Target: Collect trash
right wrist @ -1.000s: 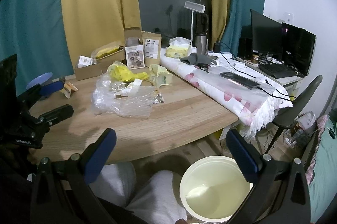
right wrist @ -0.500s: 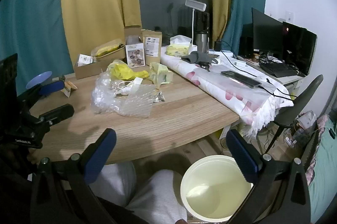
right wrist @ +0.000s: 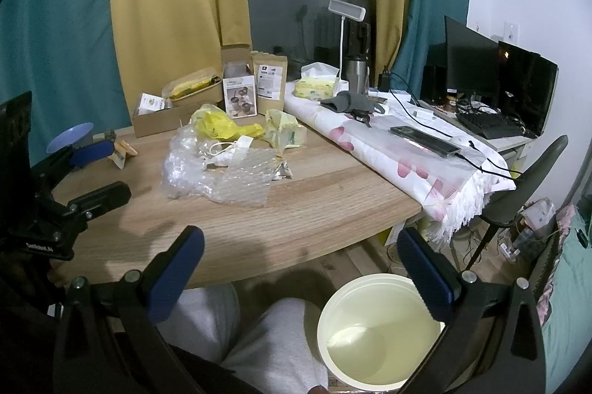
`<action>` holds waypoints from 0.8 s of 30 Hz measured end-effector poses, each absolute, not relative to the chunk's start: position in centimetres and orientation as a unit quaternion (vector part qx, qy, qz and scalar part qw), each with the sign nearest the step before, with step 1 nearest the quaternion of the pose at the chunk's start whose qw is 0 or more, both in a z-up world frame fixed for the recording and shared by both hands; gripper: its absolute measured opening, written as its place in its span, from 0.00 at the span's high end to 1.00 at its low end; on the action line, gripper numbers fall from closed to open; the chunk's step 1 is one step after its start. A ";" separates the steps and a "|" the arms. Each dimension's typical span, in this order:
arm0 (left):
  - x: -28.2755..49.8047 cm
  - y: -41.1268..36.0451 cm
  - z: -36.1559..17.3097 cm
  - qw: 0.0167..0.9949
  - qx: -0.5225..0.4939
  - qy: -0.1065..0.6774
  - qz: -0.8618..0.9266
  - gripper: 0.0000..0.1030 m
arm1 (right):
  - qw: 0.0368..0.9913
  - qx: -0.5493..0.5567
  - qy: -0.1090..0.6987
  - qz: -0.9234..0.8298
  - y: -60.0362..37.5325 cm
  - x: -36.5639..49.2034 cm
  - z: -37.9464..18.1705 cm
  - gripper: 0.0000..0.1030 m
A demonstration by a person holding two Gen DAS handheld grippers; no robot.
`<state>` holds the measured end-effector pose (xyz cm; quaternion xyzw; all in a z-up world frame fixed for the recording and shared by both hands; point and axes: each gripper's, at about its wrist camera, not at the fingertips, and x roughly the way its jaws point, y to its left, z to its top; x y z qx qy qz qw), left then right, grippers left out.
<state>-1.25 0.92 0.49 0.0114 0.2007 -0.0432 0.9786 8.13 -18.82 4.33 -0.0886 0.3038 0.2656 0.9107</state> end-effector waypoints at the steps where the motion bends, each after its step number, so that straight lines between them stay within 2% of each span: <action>1: -1.3 1.0 0.5 0.979 0.011 0.200 -0.043 0.00 | 0.911 -0.089 0.303 0.266 -18.8 8.1 4.3 0.00; 24: -1.5 0.9 0.9 0.980 0.013 0.190 -0.049 0.00 | 0.908 -0.090 0.304 0.273 -18.3 7.7 4.3 0.00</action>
